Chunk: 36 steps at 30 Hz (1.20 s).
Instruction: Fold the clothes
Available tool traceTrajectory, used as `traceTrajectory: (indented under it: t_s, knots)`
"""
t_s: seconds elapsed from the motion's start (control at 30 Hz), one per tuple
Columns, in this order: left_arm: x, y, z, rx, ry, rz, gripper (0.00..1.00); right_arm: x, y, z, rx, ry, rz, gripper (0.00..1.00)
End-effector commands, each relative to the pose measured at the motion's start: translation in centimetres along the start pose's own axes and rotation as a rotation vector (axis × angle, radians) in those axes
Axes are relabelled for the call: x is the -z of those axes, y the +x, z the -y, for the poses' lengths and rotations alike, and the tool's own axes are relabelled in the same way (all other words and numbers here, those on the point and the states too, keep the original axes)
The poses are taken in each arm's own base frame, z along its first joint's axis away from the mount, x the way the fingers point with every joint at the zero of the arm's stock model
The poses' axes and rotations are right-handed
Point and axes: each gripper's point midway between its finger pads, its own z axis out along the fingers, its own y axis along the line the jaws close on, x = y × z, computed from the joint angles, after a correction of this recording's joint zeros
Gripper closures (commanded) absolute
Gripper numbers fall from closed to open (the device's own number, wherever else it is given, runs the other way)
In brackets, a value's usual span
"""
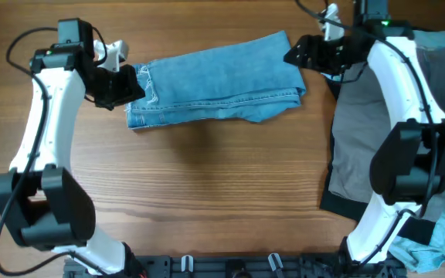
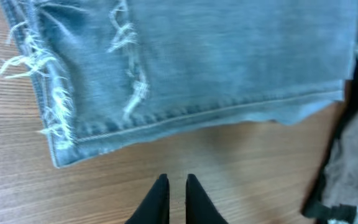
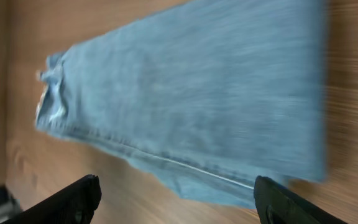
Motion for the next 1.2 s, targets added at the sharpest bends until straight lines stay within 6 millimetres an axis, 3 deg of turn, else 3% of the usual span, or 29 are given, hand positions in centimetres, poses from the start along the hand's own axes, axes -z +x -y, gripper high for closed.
traceTrajectory:
  t_s: [0.0,0.13,0.27,0.53,0.63,0.67,0.7,0.77,0.93,1.0,1.17]
  knots:
    - [0.3,-1.4,0.4,0.032,0.039,0.057,0.61,-2.6,0.7,-3.1,0.089,-0.044,-0.037,0.16]
    - [-3.3,-1.8,-0.4,-0.003,-0.034,0.027,0.53,-2.9,0.2,-3.0,0.04,-0.011,-0.022,0.12]
    - [-8.0,-1.6,-2.1,0.024,-0.033,-0.047,0.47,-2.8,1.4,-0.7,-0.009,0.121,-0.061,0.11]
    - [-12.1,-2.1,-2.8,0.026,0.013,-0.069,0.42,-2.4,2.0,0.3,-0.026,0.17,-0.082,0.1]
    - [-13.3,-2.1,-1.9,0.01,0.06,-0.073,0.5,-2.4,1.9,0.3,-0.028,0.17,-0.081,0.09]
    - [-13.4,-2.2,-1.7,0.004,0.063,-0.071,0.58,-2.4,1.9,0.3,-0.028,0.17,-0.081,0.1]
    - [-13.5,-2.2,-1.3,-0.005,0.066,-0.071,0.74,-2.4,1.9,0.3,-0.028,0.17,-0.081,0.1]
    - [-13.5,-2.2,-1.0,-0.008,0.077,-0.071,0.96,-2.4,1.9,0.3,-0.028,0.17,-0.081,0.1]
    - [-11.4,-3.1,-0.7,0.048,0.105,-0.032,0.96,-2.4,1.9,0.4,-0.029,0.171,-0.08,0.09]
    - [-9.2,-4.0,0.2,0.044,0.16,0.011,0.96,-2.4,1.9,0.4,-0.03,0.171,-0.081,0.09]
    - [-0.4,-6.3,2.3,-0.008,0.229,0.204,0.96,-2.4,1.9,0.4,-0.03,0.171,-0.08,0.08]
